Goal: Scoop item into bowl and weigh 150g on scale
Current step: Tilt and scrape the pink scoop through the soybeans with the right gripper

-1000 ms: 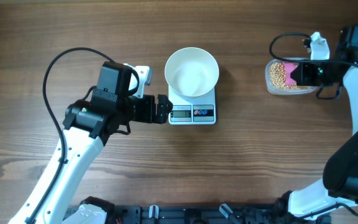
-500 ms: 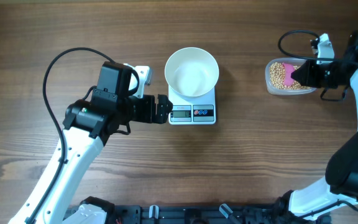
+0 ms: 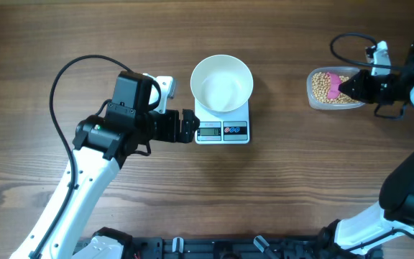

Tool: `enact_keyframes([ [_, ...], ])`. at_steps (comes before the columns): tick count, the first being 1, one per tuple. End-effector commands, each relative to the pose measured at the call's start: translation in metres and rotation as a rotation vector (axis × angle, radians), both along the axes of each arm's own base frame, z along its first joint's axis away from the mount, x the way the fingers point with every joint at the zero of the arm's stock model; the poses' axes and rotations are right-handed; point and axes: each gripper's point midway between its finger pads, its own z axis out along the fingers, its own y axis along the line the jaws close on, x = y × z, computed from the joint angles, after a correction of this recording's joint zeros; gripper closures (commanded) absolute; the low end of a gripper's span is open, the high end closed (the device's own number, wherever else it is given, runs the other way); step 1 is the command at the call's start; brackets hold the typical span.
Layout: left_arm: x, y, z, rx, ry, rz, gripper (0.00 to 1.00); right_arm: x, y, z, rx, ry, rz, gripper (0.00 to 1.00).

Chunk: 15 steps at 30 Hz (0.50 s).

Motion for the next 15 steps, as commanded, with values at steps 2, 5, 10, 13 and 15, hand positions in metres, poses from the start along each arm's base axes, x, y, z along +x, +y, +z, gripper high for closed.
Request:
enact_keyframes([
  [2, -0.0028, -0.0031, -0.0031, -0.003, 0.005, -0.025, 0.0, -0.0057, 0.0018, -0.0079, 0.087, 0.037, -0.026, 0.96],
  [5, -0.0028, -0.0031, -0.0031, -0.003, 0.005, -0.025, 0.0, -0.0079, 0.0, -0.0067, 0.111, 0.041, -0.037, 0.96],
  [10, -0.0028, -0.0031, -0.0031, -0.003, 0.005, -0.025, 0.0, -0.007, 0.0042, -0.0041, 0.181, 0.031, -0.037, 0.96],
  [13, -0.0028, -0.0031, -0.0031, -0.003, 0.005, -0.025, 0.0, -0.0072, 0.0032, -0.0074, 0.208, 0.04, -0.046, 0.96],
  [15, -0.0028, -0.0031, -0.0031, -0.003, 0.005, -0.025, 0.0, -0.0065, 0.0031, -0.0091, 0.251, 0.045, -0.058, 0.96],
])
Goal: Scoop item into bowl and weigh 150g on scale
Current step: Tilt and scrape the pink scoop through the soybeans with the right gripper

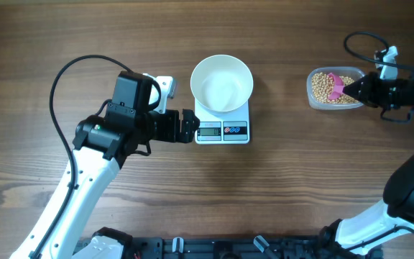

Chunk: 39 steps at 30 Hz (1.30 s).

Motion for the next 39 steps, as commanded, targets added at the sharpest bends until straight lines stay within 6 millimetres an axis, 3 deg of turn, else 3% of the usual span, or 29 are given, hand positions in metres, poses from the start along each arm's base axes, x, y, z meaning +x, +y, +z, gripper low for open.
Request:
enact_keyframes([
  [1, -0.003, -0.003, -0.003, -0.003, 0.005, -0.025, 0.0, 0.0, 0.01, -0.007, 0.148, 0.021, -0.016, 0.96],
  [8, -0.003, -0.003, -0.003, -0.003, 0.005, -0.025, 0.0, 0.0, 0.001, -0.003, 0.275, 0.021, -0.083, 0.96],
  [23, -0.003, -0.003, -0.003, -0.003, 0.005, -0.025, 0.0, -0.012, -0.03, -0.005, 0.294, 0.056, -0.194, 0.96],
  [39, -0.003, -0.003, -0.003, -0.003, 0.005, -0.025, 0.0, -0.006, -0.028, 0.012, 0.398, -0.01, -0.199, 0.96],
])
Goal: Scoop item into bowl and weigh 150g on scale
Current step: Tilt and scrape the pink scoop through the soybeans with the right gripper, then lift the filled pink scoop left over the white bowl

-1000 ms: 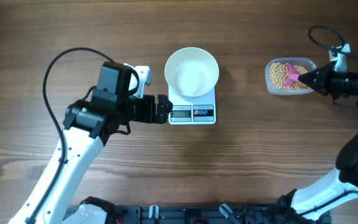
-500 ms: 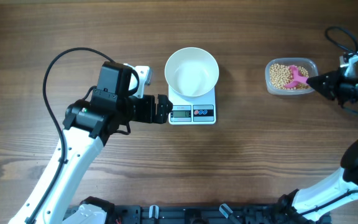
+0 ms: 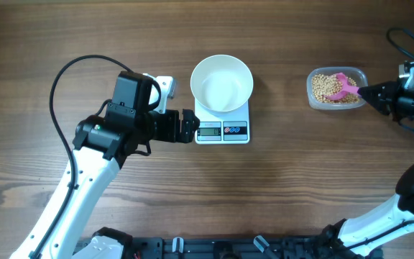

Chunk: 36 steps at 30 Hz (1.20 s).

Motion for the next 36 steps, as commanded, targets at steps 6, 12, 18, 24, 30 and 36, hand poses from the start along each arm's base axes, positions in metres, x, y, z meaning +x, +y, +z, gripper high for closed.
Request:
enact_keyframes([
  [6, -0.003, -0.003, -0.003, -0.004, 0.005, -0.025, 0.0, 0.003, 0.0, 0.008, 0.109, -0.037, -0.033, 0.96],
  [12, -0.003, -0.003, -0.003, -0.004, 0.005, -0.025, 0.0, -0.001, -0.015, 0.01, 0.128, -0.04, -0.08, 0.96],
  [18, -0.003, -0.003, -0.003, -0.004, 0.005, -0.025, 0.0, -0.005, -0.021, 0.017, 0.171, -0.06, -0.105, 0.96],
  [24, -0.003, -0.003, -0.003, -0.004, 0.005, -0.025, 0.0, -0.006, -0.015, 0.027, 0.218, -0.095, -0.087, 0.96],
  [30, -0.003, -0.003, -0.003, -0.004, 0.005, -0.025, 0.0, -0.006, -0.014, 0.03, 0.233, -0.105, -0.086, 0.96],
  [36, -0.003, -0.003, -0.003, -0.004, 0.005, -0.025, 0.0, -0.003, -0.011, 0.041, 0.288, -0.149, -0.085, 0.96],
])
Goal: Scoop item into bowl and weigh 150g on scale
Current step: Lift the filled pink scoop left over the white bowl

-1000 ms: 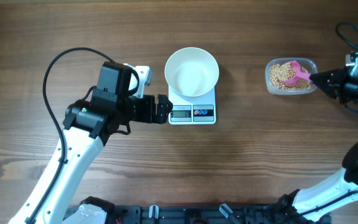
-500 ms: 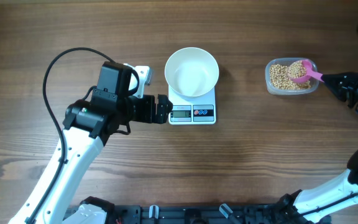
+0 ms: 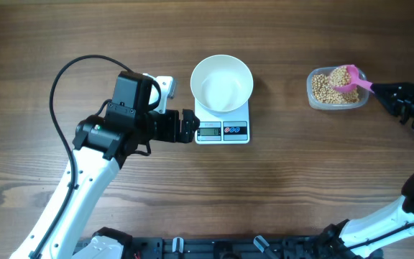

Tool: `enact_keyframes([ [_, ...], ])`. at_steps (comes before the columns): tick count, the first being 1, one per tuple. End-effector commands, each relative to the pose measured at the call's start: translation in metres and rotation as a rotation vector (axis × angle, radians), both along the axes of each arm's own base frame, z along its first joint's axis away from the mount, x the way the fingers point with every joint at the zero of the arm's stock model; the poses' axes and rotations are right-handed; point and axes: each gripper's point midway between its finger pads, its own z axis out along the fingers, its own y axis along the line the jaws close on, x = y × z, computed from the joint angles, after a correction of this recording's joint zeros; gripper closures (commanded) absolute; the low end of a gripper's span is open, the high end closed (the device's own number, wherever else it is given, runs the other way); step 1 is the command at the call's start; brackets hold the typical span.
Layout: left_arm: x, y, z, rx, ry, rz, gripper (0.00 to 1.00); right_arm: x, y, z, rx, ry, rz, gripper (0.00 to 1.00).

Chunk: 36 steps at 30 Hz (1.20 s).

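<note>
An empty white bowl stands on the small white scale at the table's middle. At the right, a clear tub of tan beans holds a pink scoop, its bowl heaped with beans at the tub's right side. My right gripper is shut on the scoop's handle, just right of the tub. My left gripper sits against the scale's left edge, its jaws only slightly parted; whether it presses the scale I cannot tell.
A black cable loops over the table behind the left arm. The right arm reaches in from the right edge.
My right gripper has drawn back to the right, and the pink scoop now sits at the tub's right side with beans heaped in it. The left arm has not moved.
At first my right gripper was over the tub with the scoop dug into the beans at its left. At each later moment it stood farther right with the scoop following, and now the loaded scoop is at the tub's right side. Bowl, scale and left arm stayed put.
</note>
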Motion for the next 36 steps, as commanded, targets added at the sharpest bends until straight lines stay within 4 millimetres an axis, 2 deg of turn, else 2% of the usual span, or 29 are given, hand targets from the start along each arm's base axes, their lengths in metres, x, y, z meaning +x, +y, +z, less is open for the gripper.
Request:
enact_keyframes([
  [1, -0.003, -0.003, -0.003, -0.004, 0.005, -0.025, 0.0, 0.003, 0.004, 0.008, 0.072, -0.068, 0.006, 0.96],
  [6, -0.003, -0.003, -0.003, -0.004, 0.005, -0.025, 0.0, 0.003, 0.005, 0.013, 0.092, -0.089, 0.007, 0.96],
  [16, -0.003, -0.003, -0.003, -0.004, 0.005, -0.025, 0.0, 0.007, 0.011, 0.044, 0.226, -0.208, 0.007, 0.96],
  [20, -0.003, -0.003, -0.003, -0.004, 0.005, -0.025, 0.0, 0.01, 0.02, 0.053, 0.273, -0.237, 0.026, 0.96],
  [26, -0.003, -0.003, -0.003, -0.004, 0.005, -0.025, 0.0, 0.017, 0.055, 0.057, 0.317, -0.215, 0.109, 0.96],
  [31, -0.003, -0.003, -0.003, -0.004, 0.005, -0.025, 0.0, 0.023, 0.094, 0.065, 0.377, -0.217, 0.206, 0.96],
  [36, -0.003, -0.003, -0.003, -0.004, 0.005, -0.025, 0.0, 0.024, 0.136, 0.065, 0.386, -0.197, 0.315, 0.96],
])
